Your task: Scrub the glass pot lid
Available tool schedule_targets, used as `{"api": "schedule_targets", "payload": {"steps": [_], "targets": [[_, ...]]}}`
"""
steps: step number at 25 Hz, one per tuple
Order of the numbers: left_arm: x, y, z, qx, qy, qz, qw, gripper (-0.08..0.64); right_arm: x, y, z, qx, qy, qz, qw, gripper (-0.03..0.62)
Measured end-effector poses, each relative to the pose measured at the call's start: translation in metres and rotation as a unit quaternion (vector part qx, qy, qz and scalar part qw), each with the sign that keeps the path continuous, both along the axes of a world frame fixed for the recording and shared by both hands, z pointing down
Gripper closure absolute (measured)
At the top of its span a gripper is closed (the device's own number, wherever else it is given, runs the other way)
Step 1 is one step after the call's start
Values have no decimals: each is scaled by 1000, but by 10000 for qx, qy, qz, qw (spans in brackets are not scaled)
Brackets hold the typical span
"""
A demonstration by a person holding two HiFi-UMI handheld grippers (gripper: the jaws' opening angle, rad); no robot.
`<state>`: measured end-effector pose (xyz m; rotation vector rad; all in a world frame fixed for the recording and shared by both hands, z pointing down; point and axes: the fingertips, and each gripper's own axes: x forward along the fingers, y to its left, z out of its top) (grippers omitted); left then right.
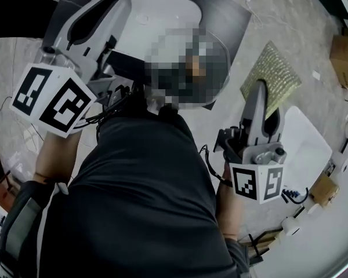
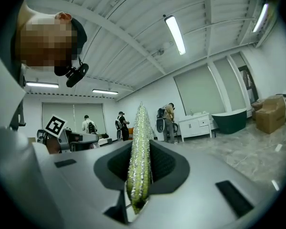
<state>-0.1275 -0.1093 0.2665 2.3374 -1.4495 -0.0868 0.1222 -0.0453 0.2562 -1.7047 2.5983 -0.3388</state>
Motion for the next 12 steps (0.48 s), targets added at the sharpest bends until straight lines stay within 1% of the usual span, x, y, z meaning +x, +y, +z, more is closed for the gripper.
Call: {"api": "schedule_targets", "payload": {"steps": [5, 8, 12], "targets": [[-14, 6, -16, 89, -370, -152, 9992, 489, -19, 0, -13, 4, 119, -205, 9997, 537], [-16, 8, -17, 20, -297, -146, 9995, 489, -24, 0, -17, 29, 177, -269, 9995, 537], [-17, 8, -13, -42, -263, -145, 9995, 491, -23, 0, -15, 14, 167, -206, 9996, 537]]}}
